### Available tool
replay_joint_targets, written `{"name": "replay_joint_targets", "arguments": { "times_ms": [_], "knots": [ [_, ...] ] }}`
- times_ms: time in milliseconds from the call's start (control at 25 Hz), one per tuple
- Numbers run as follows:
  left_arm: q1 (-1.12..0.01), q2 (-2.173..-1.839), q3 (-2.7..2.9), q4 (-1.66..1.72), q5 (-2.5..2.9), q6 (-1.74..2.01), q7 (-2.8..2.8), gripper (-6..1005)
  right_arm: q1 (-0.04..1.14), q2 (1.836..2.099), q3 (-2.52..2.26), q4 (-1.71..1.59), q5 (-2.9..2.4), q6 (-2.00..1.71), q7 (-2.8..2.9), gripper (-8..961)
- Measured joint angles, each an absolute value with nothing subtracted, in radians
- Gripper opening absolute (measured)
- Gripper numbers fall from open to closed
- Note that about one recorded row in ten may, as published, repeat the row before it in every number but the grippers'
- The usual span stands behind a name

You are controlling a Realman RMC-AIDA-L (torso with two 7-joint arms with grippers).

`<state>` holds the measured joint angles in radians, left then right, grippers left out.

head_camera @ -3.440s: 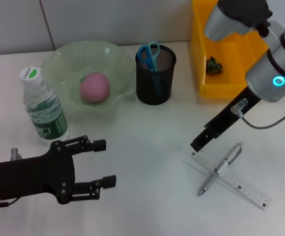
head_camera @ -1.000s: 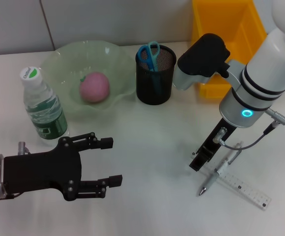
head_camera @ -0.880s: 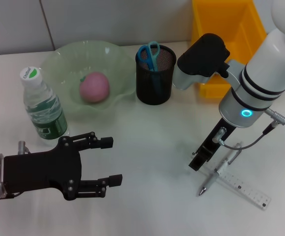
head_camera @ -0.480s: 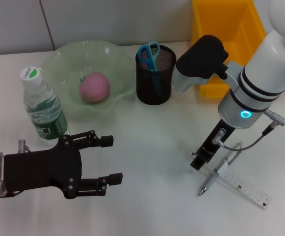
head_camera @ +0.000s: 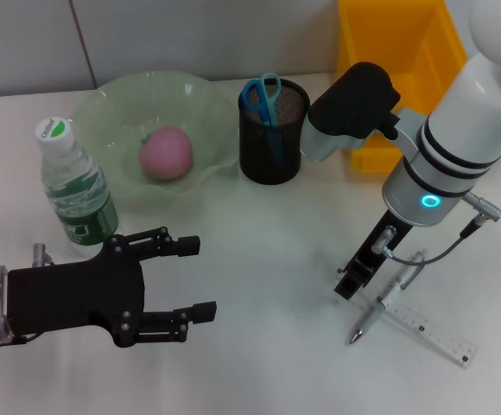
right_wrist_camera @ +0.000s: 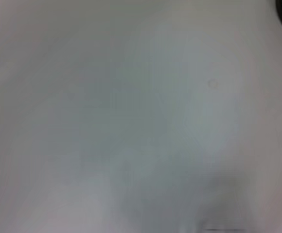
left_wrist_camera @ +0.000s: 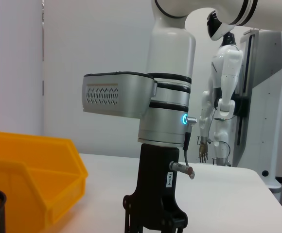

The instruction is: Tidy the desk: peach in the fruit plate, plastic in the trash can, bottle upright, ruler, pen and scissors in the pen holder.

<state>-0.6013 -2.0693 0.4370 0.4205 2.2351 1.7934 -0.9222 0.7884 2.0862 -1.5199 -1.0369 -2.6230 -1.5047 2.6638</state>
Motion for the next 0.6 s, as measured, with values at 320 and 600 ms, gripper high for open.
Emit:
{"name": "replay_joint_targets", "arguments": {
  "times_ms": [320, 600],
  "knots": [
    [-0.601, -2.069, 0.437, 0.421, 2.228, 1.799, -0.924, 815, 0.79, 2.086, -1.52, -1.022, -2.623, -1.503, 2.666, 382],
    [-0.6, -2.068, 0.437, 0.422, 2.227, 1.8, -0.93, 815, 0.791, 2.086, -1.515, -1.034, -2.622, -1.504, 2.667, 381]
  ]
}}
